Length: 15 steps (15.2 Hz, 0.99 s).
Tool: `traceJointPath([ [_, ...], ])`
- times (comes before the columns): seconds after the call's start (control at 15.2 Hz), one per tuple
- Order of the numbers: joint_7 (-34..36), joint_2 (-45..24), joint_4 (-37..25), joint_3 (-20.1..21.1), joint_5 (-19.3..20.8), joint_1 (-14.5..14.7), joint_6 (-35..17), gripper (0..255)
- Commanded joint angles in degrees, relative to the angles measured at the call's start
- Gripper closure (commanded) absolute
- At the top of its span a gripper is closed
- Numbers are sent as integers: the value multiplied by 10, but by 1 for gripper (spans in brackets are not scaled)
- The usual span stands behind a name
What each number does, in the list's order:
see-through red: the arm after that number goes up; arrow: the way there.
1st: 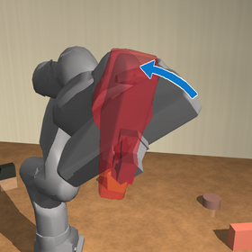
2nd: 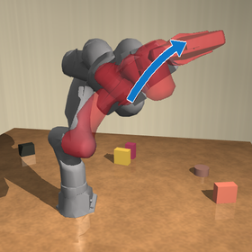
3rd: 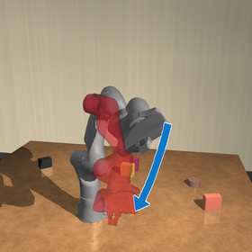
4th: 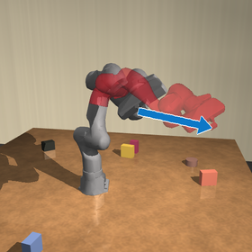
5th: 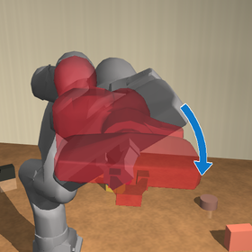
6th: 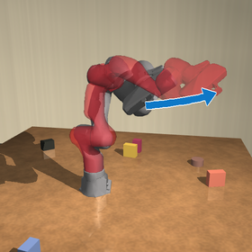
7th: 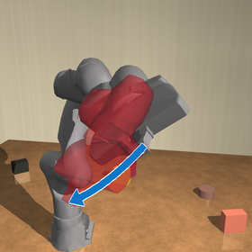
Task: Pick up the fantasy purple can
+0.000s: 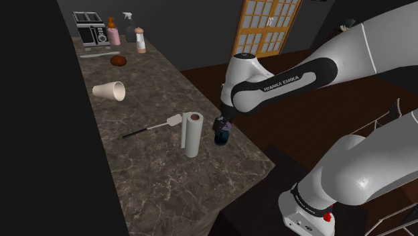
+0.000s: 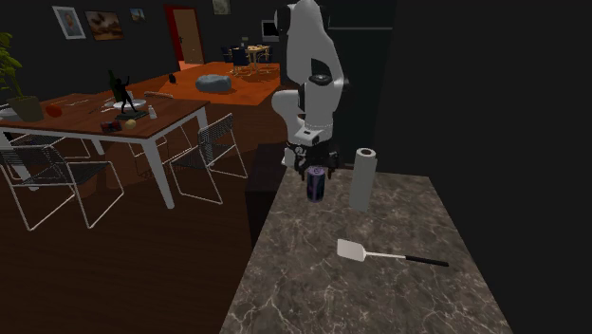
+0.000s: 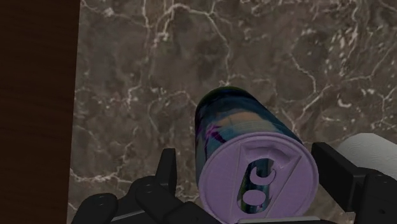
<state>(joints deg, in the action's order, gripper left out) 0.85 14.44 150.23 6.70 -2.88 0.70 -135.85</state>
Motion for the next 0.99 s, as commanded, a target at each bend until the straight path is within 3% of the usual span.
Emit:
traceJointPath([
  [0.0, 0, -2, 2, 0, 0, 0, -4, 255],
  [0.59, 0, -3, 2, 0, 0, 0, -5, 255],
  [0.92, -1, 26, -15, -1, -1, 1, 41, 255],
])
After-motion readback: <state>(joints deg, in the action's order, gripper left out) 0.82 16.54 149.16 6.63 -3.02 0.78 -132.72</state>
